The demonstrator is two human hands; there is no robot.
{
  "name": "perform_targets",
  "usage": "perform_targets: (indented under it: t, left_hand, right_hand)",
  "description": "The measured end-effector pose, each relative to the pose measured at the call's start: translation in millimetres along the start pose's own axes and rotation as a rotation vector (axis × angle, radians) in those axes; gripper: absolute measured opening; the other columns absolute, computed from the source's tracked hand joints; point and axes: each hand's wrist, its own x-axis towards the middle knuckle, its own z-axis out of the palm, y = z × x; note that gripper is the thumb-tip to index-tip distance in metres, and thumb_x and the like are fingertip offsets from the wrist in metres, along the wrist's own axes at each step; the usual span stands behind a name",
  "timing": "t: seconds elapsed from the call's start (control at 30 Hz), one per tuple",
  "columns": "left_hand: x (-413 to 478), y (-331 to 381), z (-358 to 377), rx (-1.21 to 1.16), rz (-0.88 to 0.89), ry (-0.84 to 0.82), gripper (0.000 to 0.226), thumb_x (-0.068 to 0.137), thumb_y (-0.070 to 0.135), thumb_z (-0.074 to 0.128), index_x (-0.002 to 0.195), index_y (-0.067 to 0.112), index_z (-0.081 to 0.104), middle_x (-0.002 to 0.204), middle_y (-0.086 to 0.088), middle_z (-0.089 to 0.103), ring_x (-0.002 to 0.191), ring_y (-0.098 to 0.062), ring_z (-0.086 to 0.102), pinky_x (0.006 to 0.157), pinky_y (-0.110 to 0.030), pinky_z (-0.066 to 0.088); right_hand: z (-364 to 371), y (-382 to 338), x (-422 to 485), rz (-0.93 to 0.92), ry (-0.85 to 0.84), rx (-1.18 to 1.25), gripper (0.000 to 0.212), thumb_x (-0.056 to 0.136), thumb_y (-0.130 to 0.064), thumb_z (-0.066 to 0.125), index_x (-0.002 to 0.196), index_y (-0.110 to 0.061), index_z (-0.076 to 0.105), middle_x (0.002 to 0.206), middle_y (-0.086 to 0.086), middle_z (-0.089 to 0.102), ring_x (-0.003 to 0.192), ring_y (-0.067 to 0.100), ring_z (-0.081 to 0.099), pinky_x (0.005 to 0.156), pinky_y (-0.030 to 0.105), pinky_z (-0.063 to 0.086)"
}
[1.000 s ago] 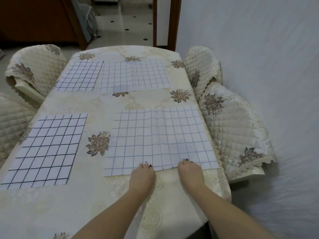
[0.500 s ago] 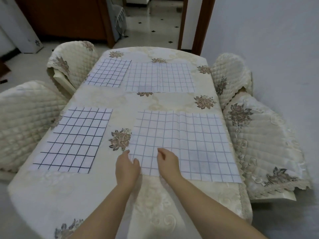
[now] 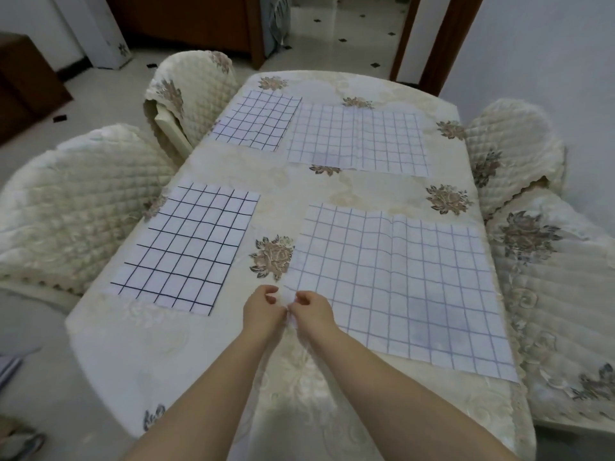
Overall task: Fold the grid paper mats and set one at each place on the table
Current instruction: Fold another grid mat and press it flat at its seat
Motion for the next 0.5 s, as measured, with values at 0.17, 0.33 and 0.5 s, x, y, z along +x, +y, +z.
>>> perform_targets:
  t: [0.17, 0.33, 0.5]
  left_hand:
    - [-12.5, 17.0, 4.0, -0.049, 0.015, -0.068, 0.017, 0.078, -0.002, 0.057, 0.084, 0.007, 0.071, 0.069, -0.008, 0.070, 0.060, -0.016, 0.067, 0.055, -0.023, 0.053]
    - [-28.4, 38.4, 10.7, -0.178, 0.072, -0.188, 0.029, 0.081, -0.013, 0.053, 0.075, 0.009, 0.071, 0.055, -0.001, 0.066, 0.047, -0.003, 0.061, 0.041, -0.011, 0.042]
    - [-26.1, 49.0, 17.0, -0.262, 0.091, -0.202, 0.023, 0.083, 0.000, 0.060, 0.094, 0.014, 0.075, 0.081, -0.001, 0.072, 0.075, -0.011, 0.064, 0.061, -0.015, 0.049]
  right_hand:
    - [0.0, -5.5, 6.0, 0.097, 0.011, 0.243, 0.057, 0.062, -0.043, 0.072, 0.109, -0.013, 0.063, 0.099, 0.013, 0.068, 0.082, 0.025, 0.067, 0.083, 0.047, 0.057]
    - [-12.9, -14.4, 7.2, 0.102, 0.197, 0.240, 0.036, 0.054, -0.053, 0.066, 0.061, -0.020, 0.054, 0.064, 0.003, 0.061, 0.060, 0.026, 0.060, 0.066, 0.044, 0.056]
    - [-53.1, -32.5, -7.1, 0.016, 0.357, 0.207, 0.010, 0.084, -0.019, 0.062, 0.074, -0.015, 0.063, 0.074, 0.002, 0.064, 0.071, 0.021, 0.060, 0.068, 0.029, 0.050]
